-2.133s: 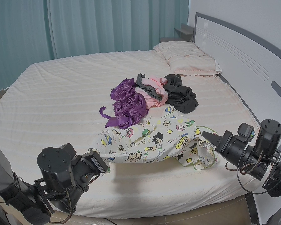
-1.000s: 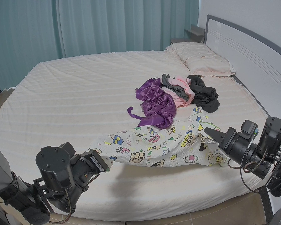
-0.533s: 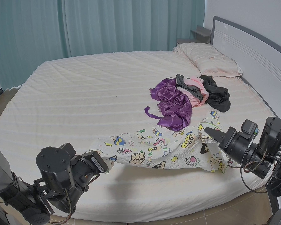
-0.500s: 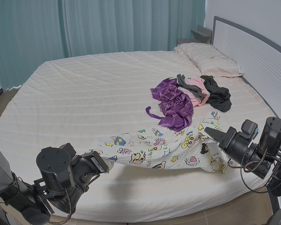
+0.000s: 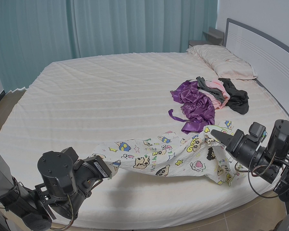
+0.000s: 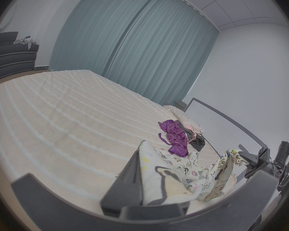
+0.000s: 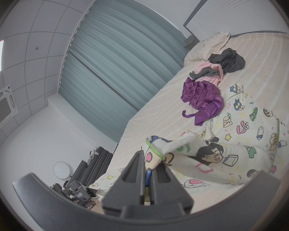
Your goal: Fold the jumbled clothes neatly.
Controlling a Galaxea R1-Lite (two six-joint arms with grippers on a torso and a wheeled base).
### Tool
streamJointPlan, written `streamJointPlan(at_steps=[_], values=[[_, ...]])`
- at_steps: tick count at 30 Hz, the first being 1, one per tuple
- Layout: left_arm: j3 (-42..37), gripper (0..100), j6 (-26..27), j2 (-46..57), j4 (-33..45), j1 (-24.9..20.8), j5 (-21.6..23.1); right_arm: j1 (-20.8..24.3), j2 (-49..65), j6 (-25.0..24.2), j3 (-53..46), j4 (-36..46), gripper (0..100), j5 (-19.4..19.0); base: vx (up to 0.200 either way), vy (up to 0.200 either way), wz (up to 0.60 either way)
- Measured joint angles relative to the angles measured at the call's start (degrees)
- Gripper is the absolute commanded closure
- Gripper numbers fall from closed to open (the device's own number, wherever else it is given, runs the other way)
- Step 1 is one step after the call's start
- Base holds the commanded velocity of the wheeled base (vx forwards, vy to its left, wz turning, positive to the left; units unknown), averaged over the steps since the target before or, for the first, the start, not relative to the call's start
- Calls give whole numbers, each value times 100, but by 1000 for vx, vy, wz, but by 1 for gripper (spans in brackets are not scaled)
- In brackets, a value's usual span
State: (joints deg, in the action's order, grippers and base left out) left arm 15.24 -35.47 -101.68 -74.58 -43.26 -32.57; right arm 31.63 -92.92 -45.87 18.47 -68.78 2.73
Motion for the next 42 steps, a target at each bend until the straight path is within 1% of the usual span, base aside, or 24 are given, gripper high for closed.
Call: streamJointPlan(at_steps=[4, 13, 19, 25, 28, 40, 42], values=[[0, 100, 0, 0, 0, 0, 0, -2, 4, 0, 0, -2, 100, 0, 0, 200, 0], [-46, 100, 0, 63, -2, 24, 0, -49, 105, -22, -26, -2, 100, -11, 0, 0, 0], [-61, 100, 4, 199, 0, 24, -2, -60, 262, -5, -34, 0, 100, -41, -200, 0, 0], [-152, 100, 22, 356, 9, -59, -169, -30, 714, 26, -172, 35, 100, -99, -200, 0, 0], [-184, 100, 37, 494, 13, -138, -224, 9, 1047, 90, -279, 66, 100, -219, -200, 0, 0], [-216, 100, 329, 1403, 40, -373, -311, 67, 2387, 597, -445, 110, 100, -968, -200, 0, 0], [-218, 100, 436, 1643, 51, -400, -317, 69, 2577, 696, -395, 104, 100, -1064, 0, 0, 0]])
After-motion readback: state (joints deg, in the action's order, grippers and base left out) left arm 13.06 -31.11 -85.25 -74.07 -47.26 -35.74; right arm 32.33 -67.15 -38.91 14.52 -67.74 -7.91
